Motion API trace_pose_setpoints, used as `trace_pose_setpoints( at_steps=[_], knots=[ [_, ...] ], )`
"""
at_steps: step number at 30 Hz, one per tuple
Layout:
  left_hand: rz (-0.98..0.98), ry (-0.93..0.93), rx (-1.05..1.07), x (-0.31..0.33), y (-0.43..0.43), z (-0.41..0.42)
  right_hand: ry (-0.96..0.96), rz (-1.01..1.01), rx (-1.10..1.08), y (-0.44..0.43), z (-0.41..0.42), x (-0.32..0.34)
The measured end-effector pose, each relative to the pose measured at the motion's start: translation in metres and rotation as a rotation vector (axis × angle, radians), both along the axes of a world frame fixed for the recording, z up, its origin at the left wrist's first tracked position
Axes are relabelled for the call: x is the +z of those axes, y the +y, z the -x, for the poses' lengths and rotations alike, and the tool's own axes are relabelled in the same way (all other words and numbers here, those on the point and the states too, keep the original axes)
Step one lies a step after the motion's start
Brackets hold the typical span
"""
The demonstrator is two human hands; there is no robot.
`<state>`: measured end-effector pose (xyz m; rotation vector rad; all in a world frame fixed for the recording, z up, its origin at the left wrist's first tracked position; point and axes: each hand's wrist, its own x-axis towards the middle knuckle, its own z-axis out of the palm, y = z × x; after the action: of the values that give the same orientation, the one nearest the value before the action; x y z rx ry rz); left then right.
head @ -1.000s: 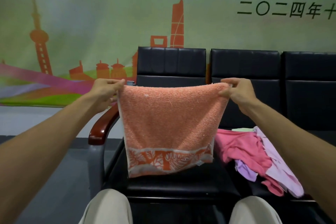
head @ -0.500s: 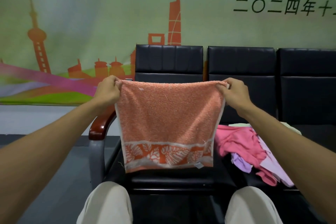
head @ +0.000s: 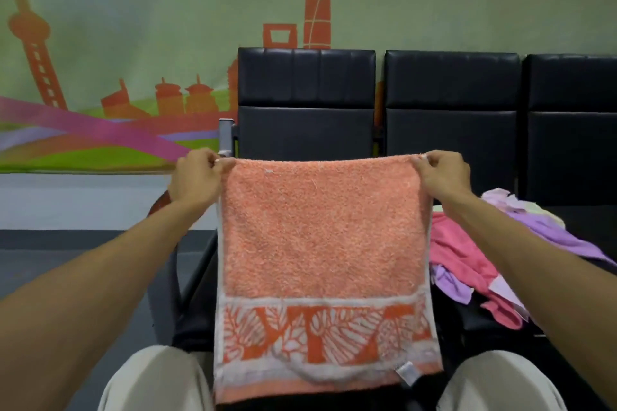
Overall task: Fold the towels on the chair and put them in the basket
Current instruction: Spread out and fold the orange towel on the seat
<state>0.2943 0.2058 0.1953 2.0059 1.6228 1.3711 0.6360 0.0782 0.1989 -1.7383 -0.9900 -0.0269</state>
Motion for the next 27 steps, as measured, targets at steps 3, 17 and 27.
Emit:
trace_pose_setpoints(
  at_steps=[3,17,27],
  knots=[
    [0.205,-0.35,-0.079,-0.041,0.026,-0.016,0.006,0.114,0.003,0.027,-0.008,-0.035],
    [0.524,-0.423,-0.11,-0.233,0.159,-0.06,-0.007,0.408,-0.04,0.158,-0.048,-0.19],
    [0.402,-0.032,-0.496,-0.208,0.153,-0.078,-0.097,0.361,0.234,0.169,-0.056,-0.221]
  ],
)
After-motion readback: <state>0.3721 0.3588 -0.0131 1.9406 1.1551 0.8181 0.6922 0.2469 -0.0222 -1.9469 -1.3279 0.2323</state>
